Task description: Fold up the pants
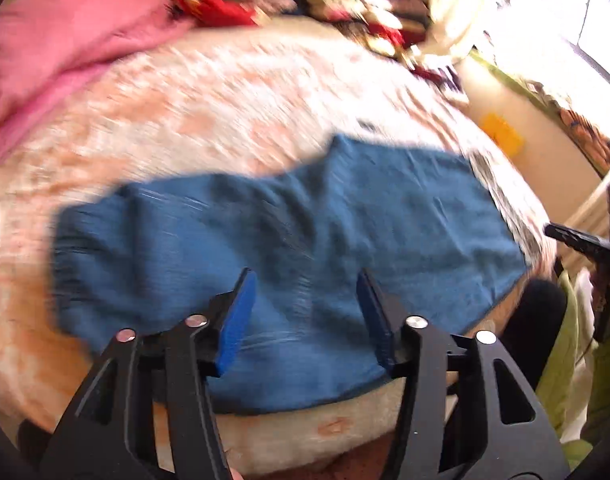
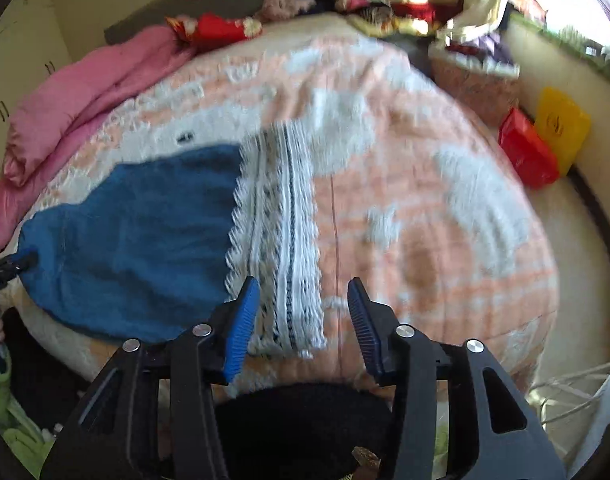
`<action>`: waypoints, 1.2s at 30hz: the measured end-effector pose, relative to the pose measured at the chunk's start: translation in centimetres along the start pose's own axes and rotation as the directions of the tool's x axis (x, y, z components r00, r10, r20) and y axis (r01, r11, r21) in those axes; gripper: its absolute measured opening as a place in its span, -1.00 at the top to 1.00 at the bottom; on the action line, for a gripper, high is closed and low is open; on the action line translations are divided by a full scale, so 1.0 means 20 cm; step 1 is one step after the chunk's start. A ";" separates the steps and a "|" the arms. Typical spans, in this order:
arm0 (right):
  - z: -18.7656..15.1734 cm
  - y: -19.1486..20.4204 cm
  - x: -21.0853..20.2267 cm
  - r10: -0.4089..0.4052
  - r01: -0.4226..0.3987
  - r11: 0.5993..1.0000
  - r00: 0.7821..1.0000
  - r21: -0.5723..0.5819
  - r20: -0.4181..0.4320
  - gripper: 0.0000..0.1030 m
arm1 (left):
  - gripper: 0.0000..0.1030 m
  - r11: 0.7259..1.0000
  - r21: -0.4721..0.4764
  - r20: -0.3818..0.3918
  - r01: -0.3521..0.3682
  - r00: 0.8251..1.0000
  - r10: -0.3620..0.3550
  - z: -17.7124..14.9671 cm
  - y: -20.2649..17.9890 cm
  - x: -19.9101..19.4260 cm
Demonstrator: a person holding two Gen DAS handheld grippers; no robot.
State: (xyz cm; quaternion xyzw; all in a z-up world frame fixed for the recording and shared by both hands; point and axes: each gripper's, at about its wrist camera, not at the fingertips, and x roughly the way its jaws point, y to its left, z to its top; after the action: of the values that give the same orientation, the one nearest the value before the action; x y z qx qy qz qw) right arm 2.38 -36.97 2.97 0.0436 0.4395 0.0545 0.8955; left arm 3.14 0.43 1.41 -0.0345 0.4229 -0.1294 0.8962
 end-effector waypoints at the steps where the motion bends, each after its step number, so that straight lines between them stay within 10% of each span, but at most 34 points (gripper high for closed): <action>1: 0.02 0.04 -0.03 0.002 -0.001 1.000 0.999 -0.019 0.033 -0.03 | -0.01 0.999 -0.015 0.025 -0.036 0.999 0.036 0.01 0.04 -0.04; 5: 0.05 0.24 0.00 0.067 -0.061 0.989 0.997 -0.136 0.041 -0.07 | -0.19 0.976 -0.123 0.051 -0.179 0.981 0.186 0.01 0.25 -0.12; 10: 0.07 0.54 0.24 0.114 -0.125 0.963 0.992 -0.240 -0.060 -0.05 | -0.30 0.955 -0.210 -0.033 -0.207 0.978 0.205 -0.03 0.37 -0.01; 12: 0.05 0.60 0.32 0.109 -0.132 0.958 0.989 -0.254 -0.102 -0.05 | 0.39 0.957 -0.103 -0.039 -0.270 0.963 0.267 -0.05 0.32 0.02; 14: 0.02 0.61 0.41 0.050 -0.093 0.963 0.984 -0.251 -0.173 -0.05 | 0.54 0.949 -0.027 -0.024 -0.313 0.950 0.312 -0.07 0.31 0.00; 28: -0.01 0.47 0.28 0.103 -0.119 0.979 0.990 -0.167 -0.101 -0.05 | 0.18 0.962 -0.074 0.081 -0.261 0.960 0.267 -0.04 0.31 -0.23; 36: 0.02 0.41 0.17 0.115 -0.116 0.986 0.993 -0.121 -0.021 -0.05 | -0.22 0.995 0.043 0.086 -0.085 0.993 0.082 0.10 -0.01 -0.14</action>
State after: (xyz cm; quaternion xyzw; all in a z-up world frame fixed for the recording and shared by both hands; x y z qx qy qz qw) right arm 4.17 -28.44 1.59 0.0140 0.4382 0.1333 0.8888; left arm 2.85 0.81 4.88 -0.0015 0.3829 -0.1000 0.9183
